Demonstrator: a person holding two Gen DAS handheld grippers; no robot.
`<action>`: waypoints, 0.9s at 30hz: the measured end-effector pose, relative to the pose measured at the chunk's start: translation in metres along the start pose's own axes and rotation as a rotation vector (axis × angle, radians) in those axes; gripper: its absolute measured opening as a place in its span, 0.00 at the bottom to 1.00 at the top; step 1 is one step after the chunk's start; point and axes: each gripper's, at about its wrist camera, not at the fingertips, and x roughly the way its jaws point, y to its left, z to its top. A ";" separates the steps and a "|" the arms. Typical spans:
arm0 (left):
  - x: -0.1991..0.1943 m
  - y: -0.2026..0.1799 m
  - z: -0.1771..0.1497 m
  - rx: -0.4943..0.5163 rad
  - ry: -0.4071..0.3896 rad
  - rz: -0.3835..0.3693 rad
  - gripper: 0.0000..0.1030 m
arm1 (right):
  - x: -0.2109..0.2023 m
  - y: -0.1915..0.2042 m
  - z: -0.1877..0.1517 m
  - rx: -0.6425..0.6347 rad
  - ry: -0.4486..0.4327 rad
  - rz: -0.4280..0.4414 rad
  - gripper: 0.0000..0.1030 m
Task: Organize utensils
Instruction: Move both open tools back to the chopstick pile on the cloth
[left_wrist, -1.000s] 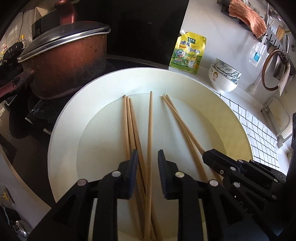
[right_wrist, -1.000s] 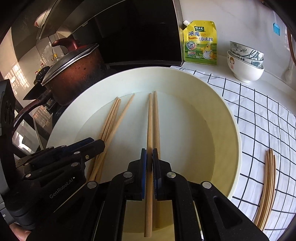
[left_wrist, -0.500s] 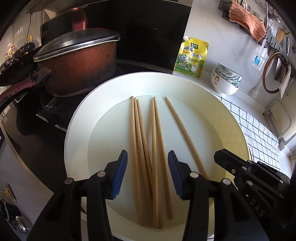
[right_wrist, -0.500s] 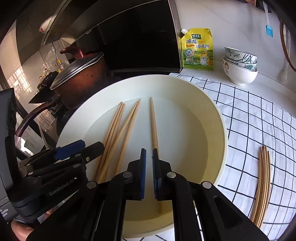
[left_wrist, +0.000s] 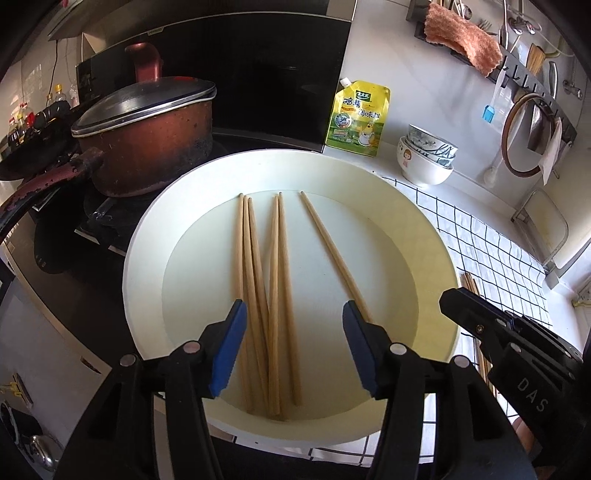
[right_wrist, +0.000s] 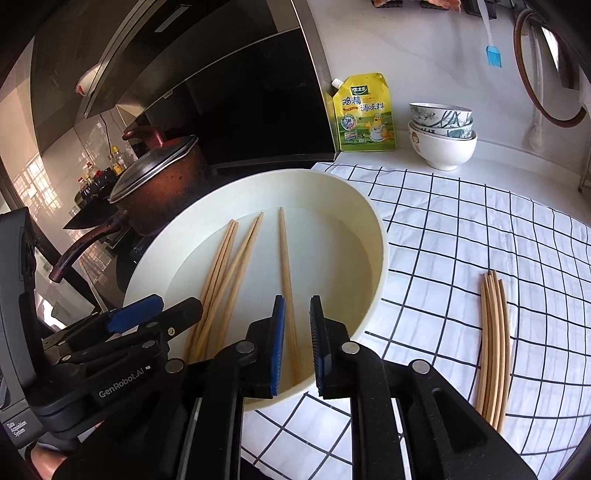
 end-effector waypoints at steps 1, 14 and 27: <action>-0.001 -0.003 -0.001 0.002 0.001 -0.006 0.52 | -0.003 -0.002 -0.001 0.003 -0.003 -0.005 0.13; -0.016 -0.053 -0.019 0.062 -0.003 -0.069 0.55 | -0.043 -0.043 -0.021 0.054 -0.048 -0.064 0.20; -0.017 -0.115 -0.040 0.149 0.017 -0.159 0.64 | -0.080 -0.123 -0.056 0.161 -0.057 -0.191 0.25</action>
